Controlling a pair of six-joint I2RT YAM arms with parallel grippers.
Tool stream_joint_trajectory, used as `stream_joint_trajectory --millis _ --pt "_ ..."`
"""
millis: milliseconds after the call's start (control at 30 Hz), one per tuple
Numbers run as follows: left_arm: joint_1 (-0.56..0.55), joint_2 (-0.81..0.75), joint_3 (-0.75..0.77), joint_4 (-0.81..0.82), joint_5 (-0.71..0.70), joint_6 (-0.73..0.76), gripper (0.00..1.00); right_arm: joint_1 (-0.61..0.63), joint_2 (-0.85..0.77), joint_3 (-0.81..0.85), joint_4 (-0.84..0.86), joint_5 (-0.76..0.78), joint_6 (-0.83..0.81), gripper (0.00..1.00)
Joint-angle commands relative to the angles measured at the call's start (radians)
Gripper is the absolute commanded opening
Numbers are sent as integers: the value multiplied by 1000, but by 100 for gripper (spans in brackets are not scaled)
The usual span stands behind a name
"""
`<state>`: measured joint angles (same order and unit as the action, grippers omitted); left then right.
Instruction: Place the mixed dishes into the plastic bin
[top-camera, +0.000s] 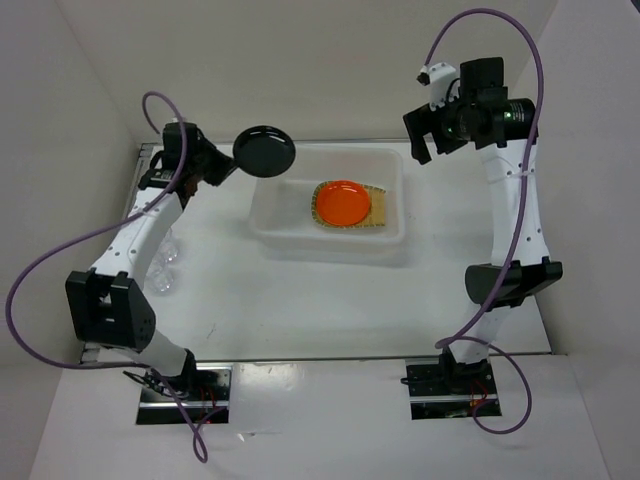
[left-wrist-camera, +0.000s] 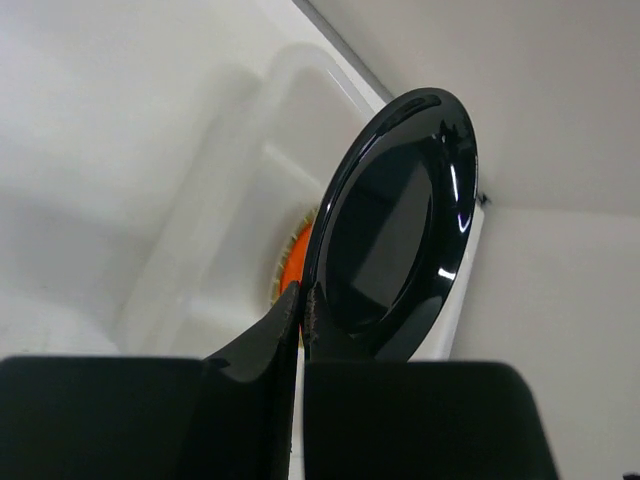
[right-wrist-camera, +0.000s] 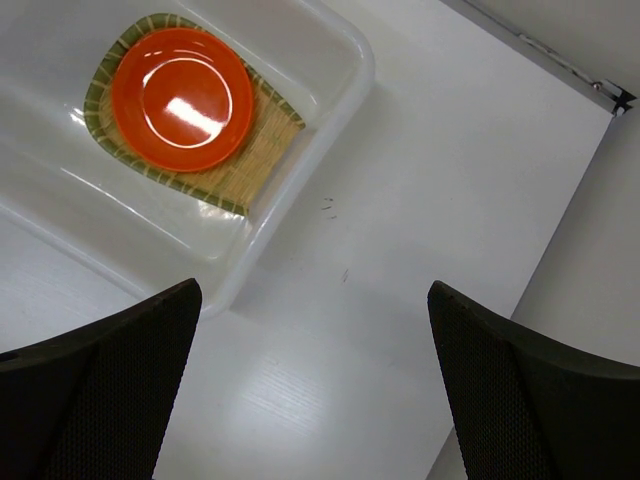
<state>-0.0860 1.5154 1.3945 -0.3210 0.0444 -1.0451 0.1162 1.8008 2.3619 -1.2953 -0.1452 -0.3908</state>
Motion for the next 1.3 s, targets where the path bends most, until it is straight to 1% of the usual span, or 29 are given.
stream_joint_trajectory --millis 0,200,300,500,667,833,967,1100,1267 --pt "-60 54 86 77 121 51 0 16 -41 -26 4 7 1 98" --pt "-173 193 170 77 166 51 0 16 -50 -47 4 7 1 98" --pt "-213 270 198 86 199 60 0 16 -60 -47 4 7 1 98" --pt "-262 394 267 60 209 79 0 16 -80 -108 4 7 1 98" --pt "-271 515 330 49 248 66 0 16 -98 -128 4 16 1 98" --pt "-300 604 399 13 238 77 0 16 -98 -150 4 38 1 98" --pt "-301 641 431 -10 227 86 0 16 -107 -159 4 47 1 98" --pt "-301 673 431 -21 215 86 0 16 -116 -170 4 47 -8 98" --pt "-301 674 440 -30 206 86 0 16 -116 -170 4 47 -8 98"
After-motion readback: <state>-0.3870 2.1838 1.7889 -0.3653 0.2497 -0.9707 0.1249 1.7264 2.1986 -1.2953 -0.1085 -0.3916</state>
